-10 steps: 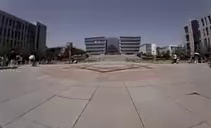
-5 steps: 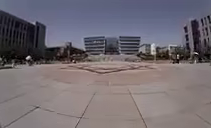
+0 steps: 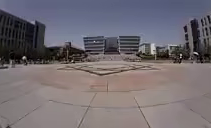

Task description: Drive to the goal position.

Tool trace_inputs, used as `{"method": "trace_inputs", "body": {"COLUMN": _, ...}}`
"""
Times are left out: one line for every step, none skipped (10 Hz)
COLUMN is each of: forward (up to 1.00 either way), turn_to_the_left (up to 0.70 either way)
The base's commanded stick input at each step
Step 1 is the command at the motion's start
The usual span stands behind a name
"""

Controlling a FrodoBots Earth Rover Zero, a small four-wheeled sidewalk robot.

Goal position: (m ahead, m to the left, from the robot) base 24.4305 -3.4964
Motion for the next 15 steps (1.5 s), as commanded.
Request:
{"method": "trace_inputs", "body": {"forward": 1.0, "turn_to_the_left": 0.0}}
{"method": "trace_inputs", "body": {"forward": 1.0, "turn_to_the_left": 0.0}}
{"method": "trace_inputs", "body": {"forward": 1.0, "turn_to_the_left": 0.0}}
{"method": "trace_inputs", "body": {"forward": 1.0, "turn_to_the_left": 0.0}}
{"method": "trace_inputs", "body": {"forward": 1.0, "turn_to_the_left": 0.0}}
{"method": "trace_inputs", "body": {"forward": 1.0, "turn_to_the_left": 0.0}}
{"method": "trace_inputs", "body": {"forward": 1.0, "turn_to_the_left": 0.0}}
{"method": "trace_inputs", "body": {"forward": 1.0, "turn_to_the_left": 0.0}}
{"method": "trace_inputs", "body": {"forward": 1.0, "turn_to_the_left": 0.0}}
{"method": "trace_inputs", "body": {"forward": 1.0, "turn_to_the_left": 0.0}}
{"method": "trace_inputs", "body": {"forward": 1.0, "turn_to_the_left": 0.0}}
{"method": "trace_inputs", "body": {"forward": 1.0, "turn_to_the_left": 0.0}}
{"method": "trace_inputs", "body": {"forward": 1.0, "turn_to_the_left": 0.0}}
{"method": "trace_inputs", "body": {"forward": 1.0, "turn_to_the_left": 0.0}}
{"method": "trace_inputs", "body": {"forward": 1.0, "turn_to_the_left": 0.0}}
